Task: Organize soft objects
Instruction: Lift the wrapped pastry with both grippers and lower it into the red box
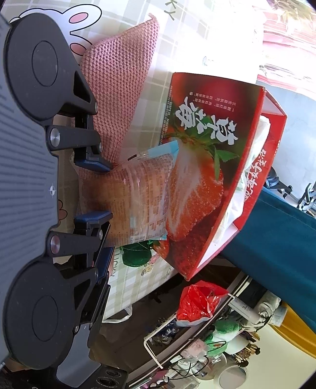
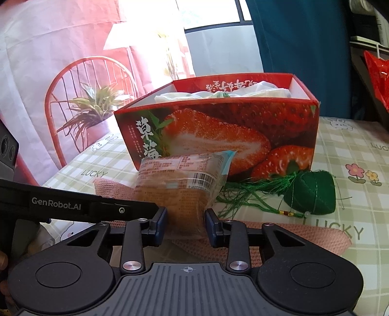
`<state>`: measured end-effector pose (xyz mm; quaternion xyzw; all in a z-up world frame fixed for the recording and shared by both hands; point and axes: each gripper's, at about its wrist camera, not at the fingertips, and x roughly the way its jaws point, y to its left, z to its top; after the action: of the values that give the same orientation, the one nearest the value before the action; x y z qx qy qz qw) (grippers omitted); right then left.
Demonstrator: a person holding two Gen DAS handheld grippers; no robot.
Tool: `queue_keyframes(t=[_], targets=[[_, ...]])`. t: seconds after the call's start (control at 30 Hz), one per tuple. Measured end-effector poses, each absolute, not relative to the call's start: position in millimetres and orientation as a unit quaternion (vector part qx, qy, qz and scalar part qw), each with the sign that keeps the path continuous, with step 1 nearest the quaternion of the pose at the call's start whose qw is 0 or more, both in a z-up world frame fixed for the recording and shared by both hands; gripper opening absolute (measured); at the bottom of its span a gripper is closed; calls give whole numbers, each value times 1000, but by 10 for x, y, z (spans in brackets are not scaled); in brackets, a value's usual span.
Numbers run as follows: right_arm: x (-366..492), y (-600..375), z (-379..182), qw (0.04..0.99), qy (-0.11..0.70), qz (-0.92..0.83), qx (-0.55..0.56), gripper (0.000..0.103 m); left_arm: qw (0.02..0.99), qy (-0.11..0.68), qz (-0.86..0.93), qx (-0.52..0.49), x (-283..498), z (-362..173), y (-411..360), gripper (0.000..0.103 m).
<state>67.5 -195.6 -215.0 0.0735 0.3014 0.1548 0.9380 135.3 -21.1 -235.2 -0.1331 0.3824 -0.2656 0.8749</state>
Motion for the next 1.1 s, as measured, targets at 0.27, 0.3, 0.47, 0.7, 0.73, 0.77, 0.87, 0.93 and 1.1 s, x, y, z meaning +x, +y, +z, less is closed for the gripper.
queue_keyframes(t=[0.27, 0.3, 0.47, 0.7, 0.73, 0.77, 0.87, 0.93, 1.1], targets=[[648, -1947, -2101, 942, 290, 155, 64, 29, 879, 371, -269, -130, 1333, -2314, -181, 36], [645, -1945, -2093, 943, 287, 155, 63, 28, 880, 369, -270, -129, 1329, -2305, -176, 36], [616, -1938, -2008, 949, 268, 157, 54, 28, 887, 349, -276, -123, 1295, -2209, -140, 36], [617, -1988, -1802, 956, 238, 163, 55, 27, 896, 318, -284, -127, 1309, -1949, -104, 36], [635, -2022, -1752, 957, 232, 164, 62, 27, 898, 310, -287, -126, 1320, -1885, -104, 36], [658, -2048, -1700, 957, 228, 165, 69, 27, 899, 303, -289, -124, 1338, -1826, -101, 36], [738, -2115, -1520, 960, 214, 164, 79, 27, 903, 289, -294, -117, 1420, -1633, -126, 36], [803, -2143, -1396, 963, 205, 161, 75, 27, 902, 285, -300, -121, 1494, -1530, -147, 36], [996, -2325, -1130, 965, 189, 153, 100, 27, 901, 275, -316, -113, 1672, -1291, -266, 36]])
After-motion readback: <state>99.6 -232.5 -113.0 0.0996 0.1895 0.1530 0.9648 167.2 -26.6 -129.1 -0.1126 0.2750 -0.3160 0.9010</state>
